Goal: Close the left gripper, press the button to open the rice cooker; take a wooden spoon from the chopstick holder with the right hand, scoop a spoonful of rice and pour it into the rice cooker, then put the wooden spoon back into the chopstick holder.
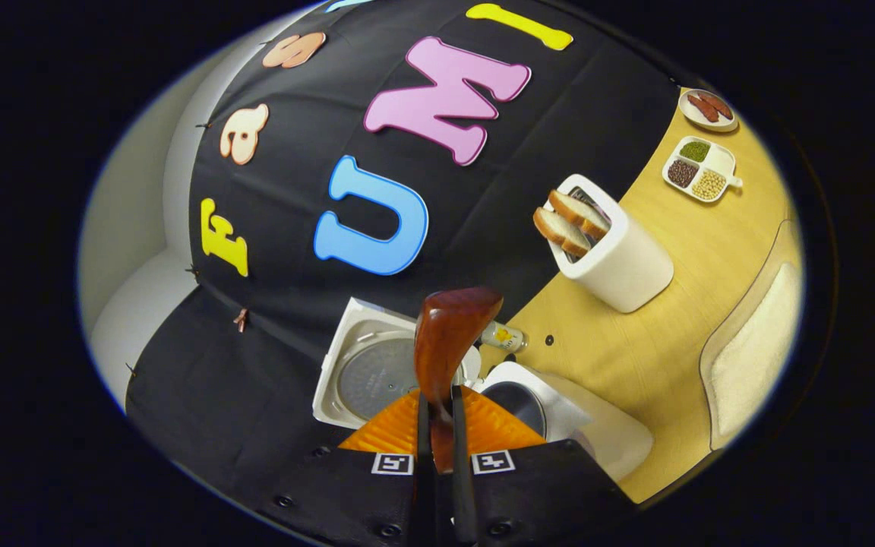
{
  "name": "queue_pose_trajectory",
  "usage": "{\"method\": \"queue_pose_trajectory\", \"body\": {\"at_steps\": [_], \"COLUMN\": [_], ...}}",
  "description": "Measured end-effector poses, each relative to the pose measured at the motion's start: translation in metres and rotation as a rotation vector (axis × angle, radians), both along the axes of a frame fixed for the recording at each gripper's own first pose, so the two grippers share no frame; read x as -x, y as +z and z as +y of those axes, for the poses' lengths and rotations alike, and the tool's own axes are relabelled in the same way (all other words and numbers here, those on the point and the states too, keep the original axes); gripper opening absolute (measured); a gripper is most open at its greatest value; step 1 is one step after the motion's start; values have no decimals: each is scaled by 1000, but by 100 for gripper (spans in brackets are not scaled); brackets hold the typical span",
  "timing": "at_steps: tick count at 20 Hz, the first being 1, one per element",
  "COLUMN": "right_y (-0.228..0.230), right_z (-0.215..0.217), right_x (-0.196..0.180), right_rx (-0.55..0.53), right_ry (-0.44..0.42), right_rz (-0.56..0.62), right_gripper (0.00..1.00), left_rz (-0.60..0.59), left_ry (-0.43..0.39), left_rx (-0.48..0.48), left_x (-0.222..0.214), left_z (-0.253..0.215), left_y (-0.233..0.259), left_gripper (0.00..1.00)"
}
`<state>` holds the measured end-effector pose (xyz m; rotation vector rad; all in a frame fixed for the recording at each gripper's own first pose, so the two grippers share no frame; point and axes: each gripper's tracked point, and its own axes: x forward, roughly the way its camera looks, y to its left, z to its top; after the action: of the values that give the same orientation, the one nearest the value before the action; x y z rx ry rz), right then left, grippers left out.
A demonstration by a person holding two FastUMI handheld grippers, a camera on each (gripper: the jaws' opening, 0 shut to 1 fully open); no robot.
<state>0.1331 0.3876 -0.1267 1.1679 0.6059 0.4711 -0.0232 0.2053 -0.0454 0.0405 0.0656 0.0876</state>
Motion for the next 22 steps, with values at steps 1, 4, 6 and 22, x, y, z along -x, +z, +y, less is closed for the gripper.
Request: {"method": "queue_pose_trajectory", "body": {"at_steps": [1,4,6,22], "right_y": [-10,-37,-51,0], "right_z": [13,50,61,129], "right_x": [0,-7,-11,23], "right_rx": [22,122,216,1167], "right_ry": [18,65,79,450], "right_rz": [10,19,0,-964], "right_gripper": [13,13,13,13], "left_rz": [4,13,22,45], "left_ry": [5,21,32,51], "left_rx": [0,6,11,53], "left_x": [0,1,1,1], "left_z": [3,12,17,31], "left_y": [-2,-6,-10,-21], "left_gripper": [97,97,97,96]}}
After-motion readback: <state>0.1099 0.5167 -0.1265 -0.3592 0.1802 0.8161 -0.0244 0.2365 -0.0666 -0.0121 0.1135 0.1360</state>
